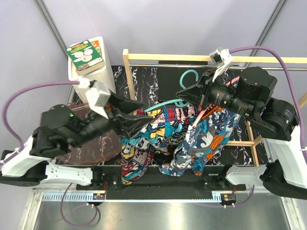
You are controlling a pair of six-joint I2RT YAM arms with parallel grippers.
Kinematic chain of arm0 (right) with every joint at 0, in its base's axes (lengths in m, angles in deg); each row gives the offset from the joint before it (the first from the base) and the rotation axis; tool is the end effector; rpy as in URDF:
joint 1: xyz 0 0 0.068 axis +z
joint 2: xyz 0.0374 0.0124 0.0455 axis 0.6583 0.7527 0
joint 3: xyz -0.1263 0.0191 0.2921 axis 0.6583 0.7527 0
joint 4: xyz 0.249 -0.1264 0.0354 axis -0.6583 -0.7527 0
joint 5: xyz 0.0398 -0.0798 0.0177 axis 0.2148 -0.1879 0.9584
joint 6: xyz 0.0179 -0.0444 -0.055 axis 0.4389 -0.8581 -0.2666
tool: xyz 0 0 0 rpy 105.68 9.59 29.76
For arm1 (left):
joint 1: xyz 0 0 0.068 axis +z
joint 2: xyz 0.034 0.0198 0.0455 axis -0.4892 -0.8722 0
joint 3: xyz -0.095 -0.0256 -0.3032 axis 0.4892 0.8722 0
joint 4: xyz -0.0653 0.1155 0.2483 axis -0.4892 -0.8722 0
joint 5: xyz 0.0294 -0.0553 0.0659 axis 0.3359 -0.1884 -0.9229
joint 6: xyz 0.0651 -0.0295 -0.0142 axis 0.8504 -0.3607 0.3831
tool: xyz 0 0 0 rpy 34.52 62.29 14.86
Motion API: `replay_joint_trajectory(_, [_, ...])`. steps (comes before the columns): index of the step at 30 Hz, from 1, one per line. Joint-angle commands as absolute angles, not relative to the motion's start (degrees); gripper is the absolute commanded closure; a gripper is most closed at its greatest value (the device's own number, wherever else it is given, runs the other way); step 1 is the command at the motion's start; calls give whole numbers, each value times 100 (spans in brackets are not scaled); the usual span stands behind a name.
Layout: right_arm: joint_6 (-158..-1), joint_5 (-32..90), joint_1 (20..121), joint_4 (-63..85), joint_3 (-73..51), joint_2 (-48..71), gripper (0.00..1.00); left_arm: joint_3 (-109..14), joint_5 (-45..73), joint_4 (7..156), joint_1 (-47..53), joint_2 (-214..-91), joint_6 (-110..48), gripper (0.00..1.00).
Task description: Remove the shorts from the hanger
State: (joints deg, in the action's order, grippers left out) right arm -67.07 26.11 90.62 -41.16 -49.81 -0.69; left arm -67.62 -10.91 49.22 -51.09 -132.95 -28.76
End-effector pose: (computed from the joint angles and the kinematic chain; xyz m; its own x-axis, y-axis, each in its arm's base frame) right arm 0.1173 0.1457 0.6187 -0.3434 0.0986 -0.9340 -0.7438 0.5787 0.3345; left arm 0.0432 -0.1503 0.5933 -0.1332 -0.1856 -0.9736 0.8866 0.4166 -0.2008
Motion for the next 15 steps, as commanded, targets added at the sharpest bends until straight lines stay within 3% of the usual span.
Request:
replay_joint_trajectory(1, [-6564, 2443, 9074, -3569, -5027, -165, 100, -6718, -1369, 5417, -5131, -12924, -2884, 38])
replay_joint_trajectory(5, [-6564, 2461, 9074, -3587, -5071, -130, 100, -6578, -1457, 5382, -5131, -12722, -2954, 30])
replay_joint_trajectory(15, [-6564, 2470, 9066, -3640, -5097, -121, 100, -6507, -1448, 5267, -5140, -12633, -3078, 31])
